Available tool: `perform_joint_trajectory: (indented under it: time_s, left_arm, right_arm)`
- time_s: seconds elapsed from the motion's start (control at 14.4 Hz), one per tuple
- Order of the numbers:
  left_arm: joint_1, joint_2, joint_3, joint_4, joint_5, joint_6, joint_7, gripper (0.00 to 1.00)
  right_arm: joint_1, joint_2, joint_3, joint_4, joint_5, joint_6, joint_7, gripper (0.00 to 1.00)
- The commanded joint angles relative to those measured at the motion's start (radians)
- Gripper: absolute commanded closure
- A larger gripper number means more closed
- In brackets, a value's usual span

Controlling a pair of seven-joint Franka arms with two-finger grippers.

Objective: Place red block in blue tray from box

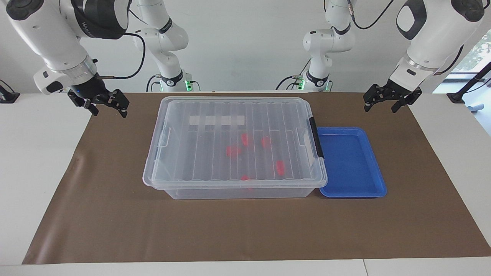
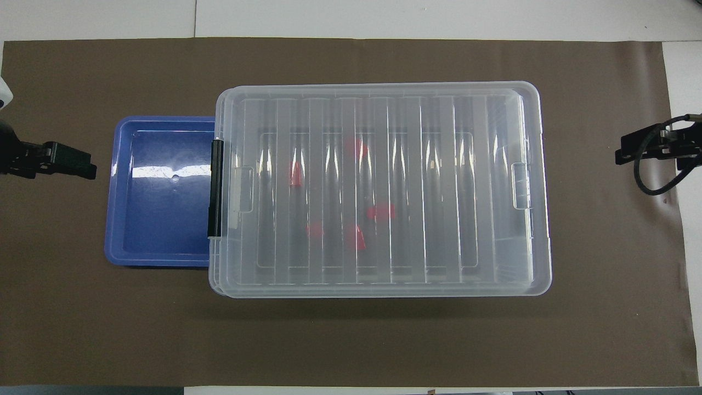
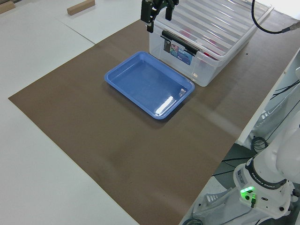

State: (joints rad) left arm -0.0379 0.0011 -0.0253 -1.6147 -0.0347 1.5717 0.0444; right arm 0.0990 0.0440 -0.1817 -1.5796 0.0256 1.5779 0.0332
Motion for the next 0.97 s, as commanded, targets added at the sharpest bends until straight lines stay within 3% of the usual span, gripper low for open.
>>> perform_joint_trajectory:
  time_s: [0.0, 0.42, 0.9]
  left_arm:
    - [-0.010, -0.009, 0.013, -0.004, -0.014, -0.015, 0.005, 0.00]
    - [-0.010, -0.007, 0.013, -0.004, -0.014, -0.015, 0.003, 0.00]
    - [-0.010, -0.007, 0.013, -0.004, -0.014, -0.015, 0.005, 0.00]
  right_arm:
    - [-0.004, -0.003, 0.004, 0.000, 0.007, 0.005, -0.012, 0.00]
    - [-0.005, -0.012, 0.005, -0.028, 0.010, 0.016, -0.012, 0.00]
    - [0.024, -0.039, 0.063, -0.210, 0.051, 0.246, 0.101, 0.00]
